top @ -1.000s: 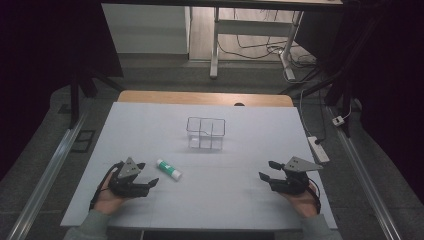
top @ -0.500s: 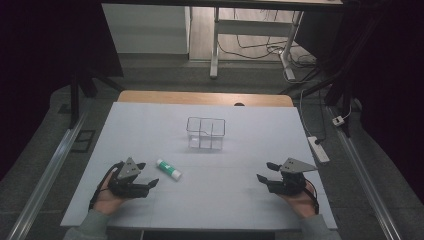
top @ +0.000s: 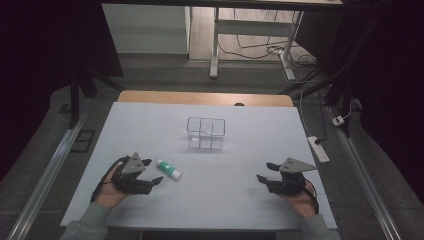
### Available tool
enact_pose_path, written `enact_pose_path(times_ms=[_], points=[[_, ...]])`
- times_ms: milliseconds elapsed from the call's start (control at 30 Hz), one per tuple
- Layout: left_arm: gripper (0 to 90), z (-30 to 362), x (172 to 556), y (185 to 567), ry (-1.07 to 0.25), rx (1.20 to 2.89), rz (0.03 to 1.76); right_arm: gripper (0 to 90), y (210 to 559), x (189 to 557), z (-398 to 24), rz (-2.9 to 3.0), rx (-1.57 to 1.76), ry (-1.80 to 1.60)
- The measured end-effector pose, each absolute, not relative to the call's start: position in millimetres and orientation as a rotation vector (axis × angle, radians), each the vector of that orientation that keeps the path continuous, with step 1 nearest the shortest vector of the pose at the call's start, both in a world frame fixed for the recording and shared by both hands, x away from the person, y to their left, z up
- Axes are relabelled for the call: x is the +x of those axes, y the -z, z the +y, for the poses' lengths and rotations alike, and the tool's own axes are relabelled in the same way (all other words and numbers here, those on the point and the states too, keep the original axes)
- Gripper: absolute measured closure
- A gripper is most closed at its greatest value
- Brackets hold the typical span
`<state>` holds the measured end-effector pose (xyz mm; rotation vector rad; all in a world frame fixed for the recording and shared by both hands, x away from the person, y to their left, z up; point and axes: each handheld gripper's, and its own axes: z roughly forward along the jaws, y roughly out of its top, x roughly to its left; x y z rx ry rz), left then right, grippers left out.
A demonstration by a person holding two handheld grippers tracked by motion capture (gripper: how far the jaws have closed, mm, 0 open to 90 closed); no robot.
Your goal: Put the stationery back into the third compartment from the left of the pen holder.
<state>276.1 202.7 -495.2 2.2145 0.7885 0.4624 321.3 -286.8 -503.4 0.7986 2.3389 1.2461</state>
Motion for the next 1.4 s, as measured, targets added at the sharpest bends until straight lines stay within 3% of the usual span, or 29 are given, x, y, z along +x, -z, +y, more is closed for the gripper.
enact_pose_path(times_ms=[567, 1400], points=[[26.6, 182, 299, 484, -0.433, 2.338, 0.639, 38.3, 506, 322, -288, 2.359, 0.802, -1.252], [26.1, 159, 330, 480, -0.288, 2.504, 0.371, 37.6, 510, 325, -288, 2.379, 0.812, -1.24]])
